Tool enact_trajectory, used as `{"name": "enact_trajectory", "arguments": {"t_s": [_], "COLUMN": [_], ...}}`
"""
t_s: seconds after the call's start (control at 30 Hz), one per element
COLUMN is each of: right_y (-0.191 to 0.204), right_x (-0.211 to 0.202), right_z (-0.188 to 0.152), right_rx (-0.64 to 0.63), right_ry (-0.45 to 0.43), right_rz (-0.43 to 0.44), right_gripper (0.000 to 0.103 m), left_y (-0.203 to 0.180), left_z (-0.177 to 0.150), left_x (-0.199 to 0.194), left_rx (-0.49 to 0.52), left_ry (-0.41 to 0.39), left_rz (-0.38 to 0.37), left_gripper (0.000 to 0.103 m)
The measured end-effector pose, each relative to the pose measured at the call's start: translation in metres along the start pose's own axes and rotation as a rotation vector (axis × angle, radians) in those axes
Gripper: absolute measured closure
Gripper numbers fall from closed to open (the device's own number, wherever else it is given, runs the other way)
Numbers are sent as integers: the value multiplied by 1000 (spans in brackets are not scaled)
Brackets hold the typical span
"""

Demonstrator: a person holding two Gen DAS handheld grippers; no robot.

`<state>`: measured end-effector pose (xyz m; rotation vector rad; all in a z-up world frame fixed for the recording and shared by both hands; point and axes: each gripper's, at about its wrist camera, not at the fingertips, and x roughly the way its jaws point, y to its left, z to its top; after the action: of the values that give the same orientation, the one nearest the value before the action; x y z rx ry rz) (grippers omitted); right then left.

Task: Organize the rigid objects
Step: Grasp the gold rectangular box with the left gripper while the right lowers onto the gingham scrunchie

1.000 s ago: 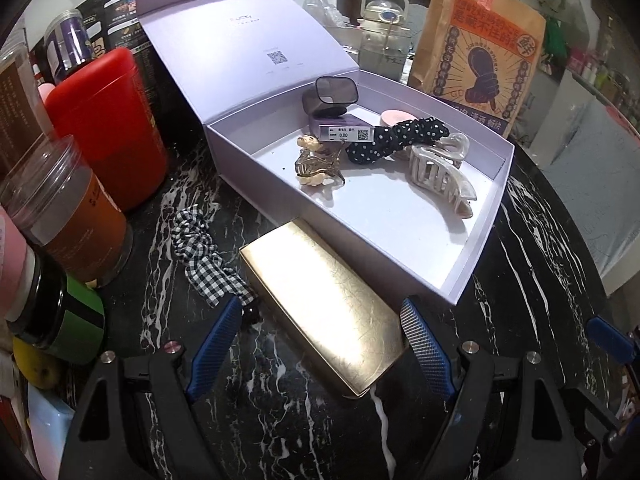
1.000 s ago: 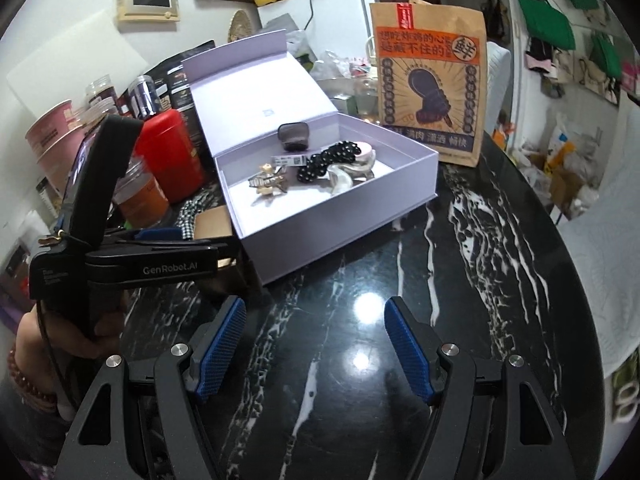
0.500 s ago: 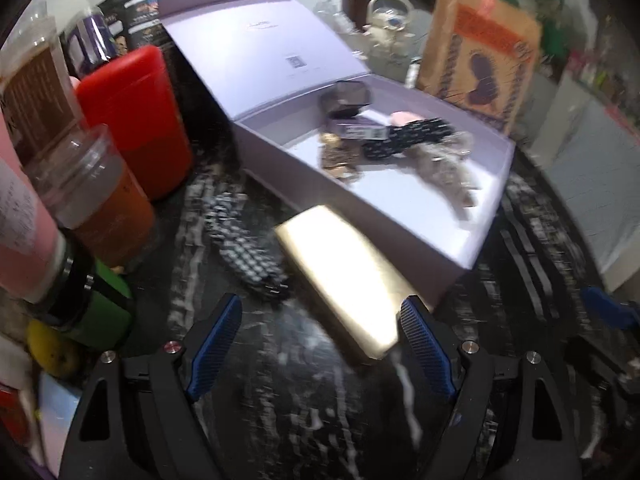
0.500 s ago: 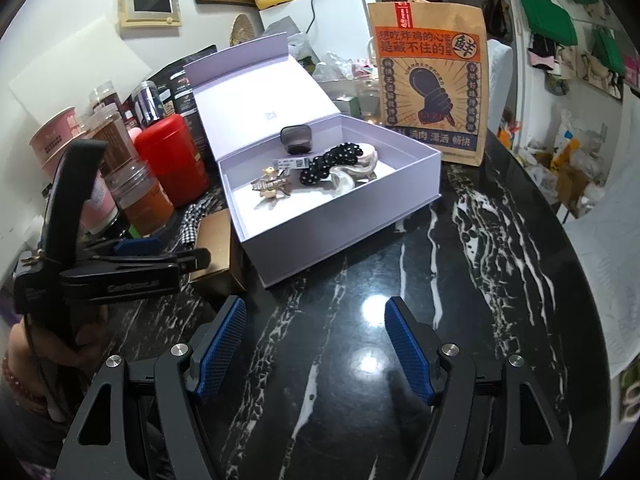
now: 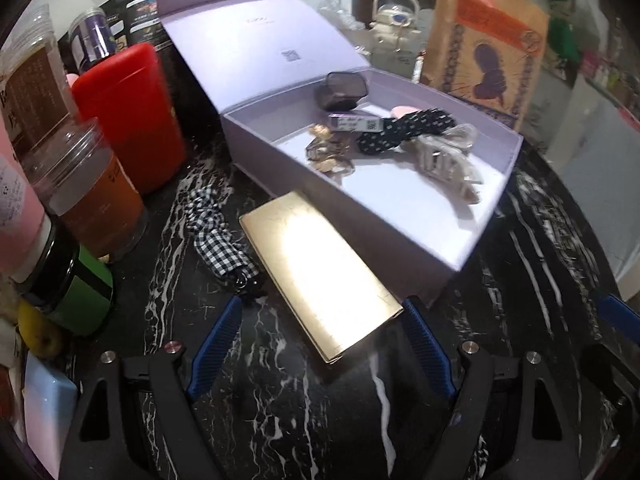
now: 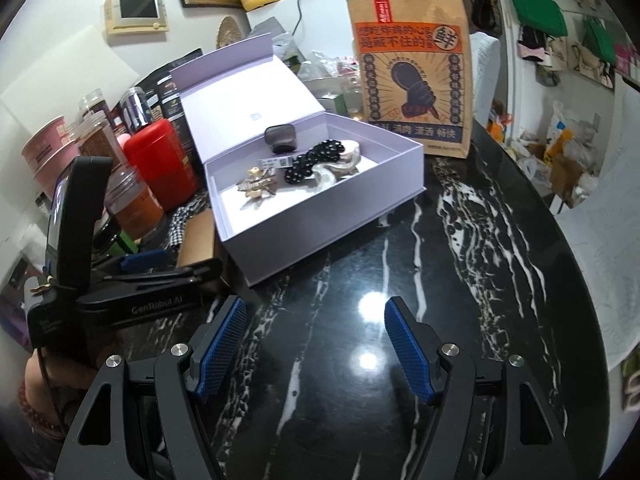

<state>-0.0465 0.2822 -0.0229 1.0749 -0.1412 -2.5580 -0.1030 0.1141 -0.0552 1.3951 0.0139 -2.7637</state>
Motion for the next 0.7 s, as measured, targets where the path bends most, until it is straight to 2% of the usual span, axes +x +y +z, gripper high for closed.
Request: {"name": "enact_trajectory", "arguments": {"t_s": [0.03,0.07,0.1,0.13,0.17,0.3,0.4,0.5,0.7], "right_y": [-1,-3,-4,-5,-5,-4,-1,7,26], "right_x": [0,1,2,3,3,4,5,8,13], "right_z": [0,-1,0,0,0,1,1,0,-4], "right_rx": [4,10,17,21,24,20,11,-2,-39], "right_ry": [1,2,7,10,12,12,15,22,42], "right_rz": [1,3,5,6,7,10,15,40,69], "right_gripper": [30,30,30,30,30,30,30,30,30], "left_y": [1,1,2,3,4,13,21,25,40], "left_z": [0,0,-1,-2,-4,-12,-20,-33,-58], "left_x": [3,5,7,10,10,1,-8,-20,-46], "left_rx": [-5,-13,-23,-33,-42,-66,-65,-44,-26], "left_ry": [8,15,23,35,35,20,23,31,16], "left_rz": [-1,-8,-22,-31,-32,-95,-94,-129,-116], "left_gripper": [21,26,39,47,49,52,55,55,57]}}
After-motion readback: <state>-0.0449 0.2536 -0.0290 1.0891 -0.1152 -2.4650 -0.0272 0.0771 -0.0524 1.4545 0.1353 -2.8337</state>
